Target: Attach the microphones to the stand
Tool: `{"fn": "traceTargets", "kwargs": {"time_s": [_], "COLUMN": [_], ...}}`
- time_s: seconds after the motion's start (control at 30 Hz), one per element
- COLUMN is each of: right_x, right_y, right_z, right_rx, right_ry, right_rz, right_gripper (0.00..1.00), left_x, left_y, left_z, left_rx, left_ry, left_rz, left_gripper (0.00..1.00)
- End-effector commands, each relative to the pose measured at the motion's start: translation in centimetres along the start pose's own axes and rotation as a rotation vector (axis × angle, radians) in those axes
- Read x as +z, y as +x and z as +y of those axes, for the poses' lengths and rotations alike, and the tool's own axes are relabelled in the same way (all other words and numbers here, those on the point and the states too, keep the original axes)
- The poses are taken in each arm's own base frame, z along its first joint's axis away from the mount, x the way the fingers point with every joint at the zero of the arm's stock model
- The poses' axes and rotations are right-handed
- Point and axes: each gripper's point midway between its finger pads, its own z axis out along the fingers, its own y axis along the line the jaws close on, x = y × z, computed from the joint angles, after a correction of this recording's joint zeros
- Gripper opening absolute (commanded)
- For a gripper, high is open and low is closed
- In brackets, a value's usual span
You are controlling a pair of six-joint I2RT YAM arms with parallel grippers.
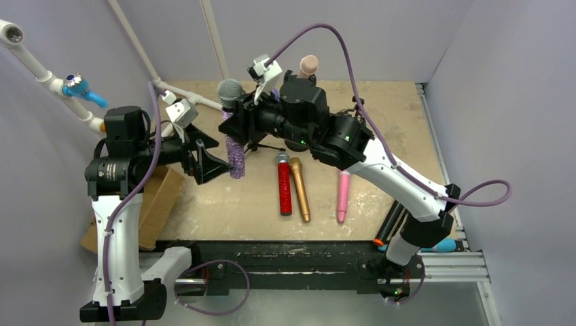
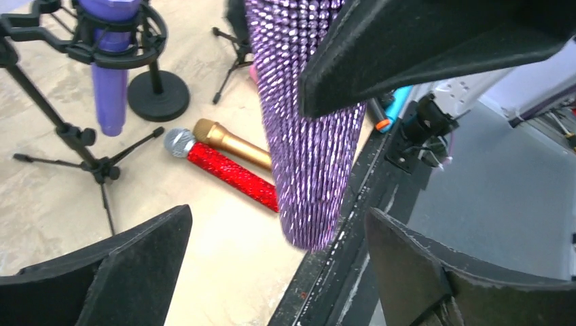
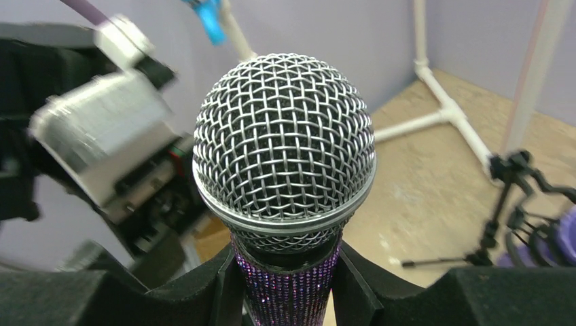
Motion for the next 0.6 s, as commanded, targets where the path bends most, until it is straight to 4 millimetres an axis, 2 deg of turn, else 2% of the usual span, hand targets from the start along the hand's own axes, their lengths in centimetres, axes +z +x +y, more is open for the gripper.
{"fn": "traceTargets", "kwargs": {"time_s": [0.0,0.13,0.3,0.47,0.57], "right_x": [-4.8,-8.2,-14.2,-20.2,-21.9], "right_y": [-4.1,-5.6,-8.2,-10.6,-10.5], "right_z": [-4.0,-7.8,-11.7,-13.4,-14.5], "right_rx": [-0.076,-0.169,-0.296,-0.374,-0.434], "right_ry": [0.173,0.358,0.613,0.767,0.832], "right_rz": [-0.127,-0.189,-0.302,-0.452,-0.531], "right_gripper": [0.0,0.0,0.0,0.0,0.0], "left_x": [-0.3,-0.3,-0.4,-0.2,0.0], "left_y": [-0.9,-0.5,0.1,0.3,0.3], "left_z": [1.8,3.1,4.2,4.4,4.3], "left_rx": [0.038,-0.006,-0.04,-0.053,-0.07], "left_ry": [-0.117,-0.179,-0.231,-0.222,-0.208], "left_rz": [-0.019,0.001,0.028,0.027,0.024], "left_gripper": [1.0,1.0,1.0,1.0,1.0]}}
